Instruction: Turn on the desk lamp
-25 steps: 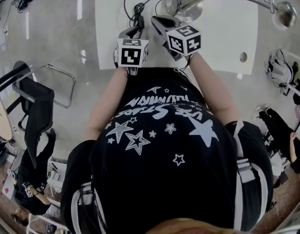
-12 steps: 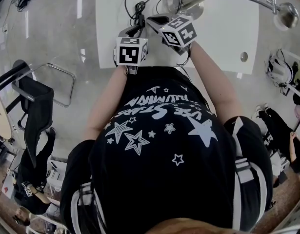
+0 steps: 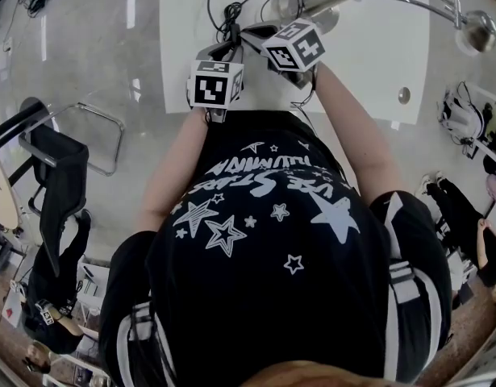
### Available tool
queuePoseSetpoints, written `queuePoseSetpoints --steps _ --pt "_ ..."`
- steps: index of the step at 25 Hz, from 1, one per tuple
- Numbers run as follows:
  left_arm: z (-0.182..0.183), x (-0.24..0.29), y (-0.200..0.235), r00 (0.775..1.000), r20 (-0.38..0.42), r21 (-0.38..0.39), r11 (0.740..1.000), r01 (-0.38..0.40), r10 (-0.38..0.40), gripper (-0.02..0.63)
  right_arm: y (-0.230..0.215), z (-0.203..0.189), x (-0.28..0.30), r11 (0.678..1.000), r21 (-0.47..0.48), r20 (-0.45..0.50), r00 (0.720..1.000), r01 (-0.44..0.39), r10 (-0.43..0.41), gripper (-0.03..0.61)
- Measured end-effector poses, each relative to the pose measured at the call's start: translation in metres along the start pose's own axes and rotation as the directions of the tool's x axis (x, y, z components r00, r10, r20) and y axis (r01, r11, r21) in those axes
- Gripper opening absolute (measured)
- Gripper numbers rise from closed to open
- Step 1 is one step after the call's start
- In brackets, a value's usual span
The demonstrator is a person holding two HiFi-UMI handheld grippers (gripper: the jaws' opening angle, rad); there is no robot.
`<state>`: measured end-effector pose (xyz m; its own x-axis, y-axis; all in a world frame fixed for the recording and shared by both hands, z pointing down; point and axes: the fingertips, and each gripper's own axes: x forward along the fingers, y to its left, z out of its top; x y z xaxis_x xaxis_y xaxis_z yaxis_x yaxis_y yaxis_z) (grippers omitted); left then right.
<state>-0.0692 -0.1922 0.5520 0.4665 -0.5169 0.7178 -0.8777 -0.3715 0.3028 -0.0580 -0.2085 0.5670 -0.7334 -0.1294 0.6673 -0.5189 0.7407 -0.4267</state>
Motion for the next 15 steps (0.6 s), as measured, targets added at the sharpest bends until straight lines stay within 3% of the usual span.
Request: queuePoseSetpoints --steps 15 --pt "0.0016 0.0010 -0.0004 0.999 -0.024 -0.001 0.999 0.038 -0.038 0.077 -0.0027 0.0052 0.0035 1.000 -0.018 -0.051 0.999 0.001 -0.001 0.005"
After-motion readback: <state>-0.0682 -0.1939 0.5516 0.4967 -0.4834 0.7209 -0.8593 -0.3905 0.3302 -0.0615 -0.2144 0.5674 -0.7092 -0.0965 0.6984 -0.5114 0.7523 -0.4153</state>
